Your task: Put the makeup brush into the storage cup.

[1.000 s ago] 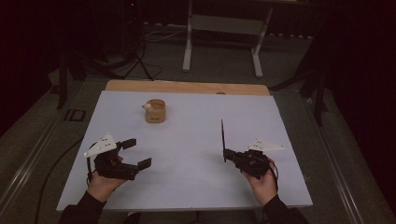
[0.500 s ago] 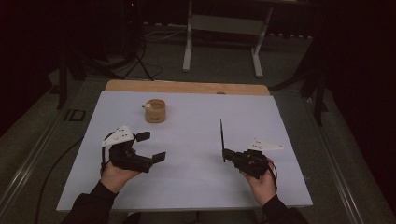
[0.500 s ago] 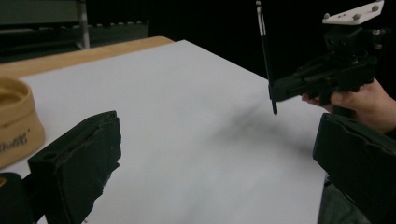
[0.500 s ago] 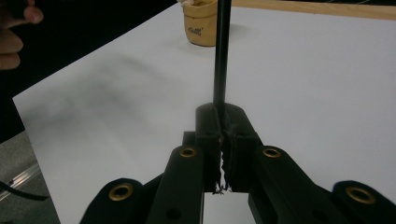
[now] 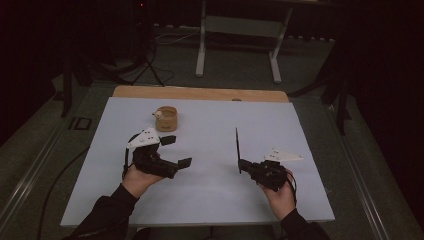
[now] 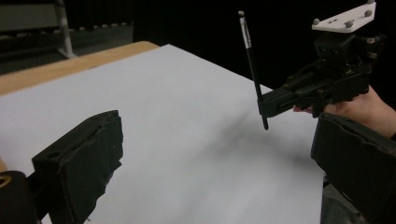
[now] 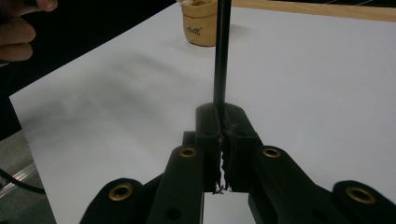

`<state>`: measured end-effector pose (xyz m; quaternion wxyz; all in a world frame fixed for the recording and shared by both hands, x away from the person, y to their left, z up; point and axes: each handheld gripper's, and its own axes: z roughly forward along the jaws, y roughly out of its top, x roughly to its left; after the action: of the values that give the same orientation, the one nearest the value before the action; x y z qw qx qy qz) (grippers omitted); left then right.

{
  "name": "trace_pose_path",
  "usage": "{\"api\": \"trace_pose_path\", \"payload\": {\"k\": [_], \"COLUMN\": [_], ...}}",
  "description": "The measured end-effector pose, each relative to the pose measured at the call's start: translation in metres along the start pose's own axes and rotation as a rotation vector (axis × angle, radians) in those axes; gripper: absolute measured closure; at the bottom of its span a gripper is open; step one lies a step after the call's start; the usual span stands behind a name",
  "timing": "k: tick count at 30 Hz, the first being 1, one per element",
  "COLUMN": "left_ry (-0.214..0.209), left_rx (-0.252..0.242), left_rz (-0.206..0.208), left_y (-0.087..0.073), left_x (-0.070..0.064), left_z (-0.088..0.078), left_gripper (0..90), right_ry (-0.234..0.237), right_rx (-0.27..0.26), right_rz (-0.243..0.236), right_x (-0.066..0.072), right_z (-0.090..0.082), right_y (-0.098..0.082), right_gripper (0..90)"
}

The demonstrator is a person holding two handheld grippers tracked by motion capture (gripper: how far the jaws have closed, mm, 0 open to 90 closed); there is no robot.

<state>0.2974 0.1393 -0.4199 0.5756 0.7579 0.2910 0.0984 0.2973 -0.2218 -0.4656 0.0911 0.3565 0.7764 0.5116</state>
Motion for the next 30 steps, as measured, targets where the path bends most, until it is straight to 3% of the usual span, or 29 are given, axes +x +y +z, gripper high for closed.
{"api": "trace_pose_path", "payload": {"k": [10, 16, 20, 23, 30], "left_ry": [-0.024, -0.027, -0.034, -0.015, -0.033], "left_rx": [-0.032, -0.048, -0.031, -0.015, -0.045], "left_rz": [0.020, -0.009, -0.018, -0.025, -0.033], "left_y": [0.016, 0.024, 0.030, 0.032, 0.034], "left_x": [-0.010, -0.018, -0.023, -0.027, -0.036], "left_z": [0.025, 0.043, 0.056, 0.066, 0.084], "left_gripper": [6.3, 14.3, 15.1, 17.7, 27.7], "right_ry": [-0.005, -0.007, -0.008, -0.008, -0.009], "right_rx": [-0.015, -0.013, -0.015, -0.018, -0.016], "right_rz": [-0.033, -0.042, -0.044, -0.045, -0.052], "right_x": [0.002, 0.003, 0.003, 0.003, 0.003], "right_z": [-0.001, 0.000, 0.000, -0.001, 0.000], "right_y": [0.000, 0.000, 0.000, 0.000, -0.001], "right_gripper": [86.0, 86.0, 86.0, 86.0, 86.0]}}
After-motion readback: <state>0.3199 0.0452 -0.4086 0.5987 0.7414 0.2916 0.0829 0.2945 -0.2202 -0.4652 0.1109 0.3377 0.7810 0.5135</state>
